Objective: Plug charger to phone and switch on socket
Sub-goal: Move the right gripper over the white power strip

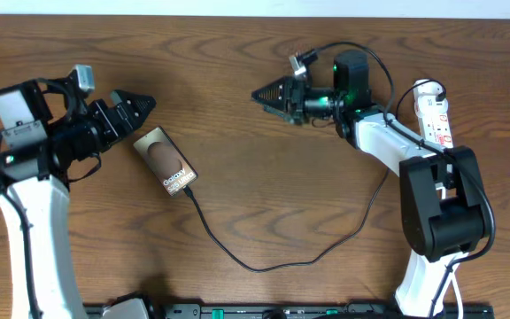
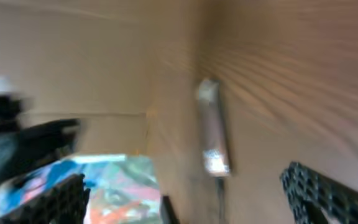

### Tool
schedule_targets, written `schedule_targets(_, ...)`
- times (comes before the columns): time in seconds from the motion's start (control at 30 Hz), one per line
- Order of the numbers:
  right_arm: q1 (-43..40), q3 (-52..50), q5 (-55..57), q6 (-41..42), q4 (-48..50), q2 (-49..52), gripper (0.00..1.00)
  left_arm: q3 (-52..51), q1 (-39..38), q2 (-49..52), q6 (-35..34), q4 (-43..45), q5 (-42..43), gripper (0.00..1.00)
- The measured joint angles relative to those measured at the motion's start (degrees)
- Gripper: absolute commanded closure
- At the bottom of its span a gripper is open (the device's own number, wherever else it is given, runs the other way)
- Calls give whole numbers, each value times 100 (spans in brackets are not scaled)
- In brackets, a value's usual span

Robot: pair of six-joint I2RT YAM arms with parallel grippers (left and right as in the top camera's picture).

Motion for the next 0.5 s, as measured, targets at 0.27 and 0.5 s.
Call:
schedule_targets(0.27,-79,1458,2638,-1878,-4754,-542,1,0,0,-275,0,-120,17,10)
schedule_targets(0.5,-990,3464,4210,-2673,-6247,-1473,1,0,0,-275,2,-127,15,10)
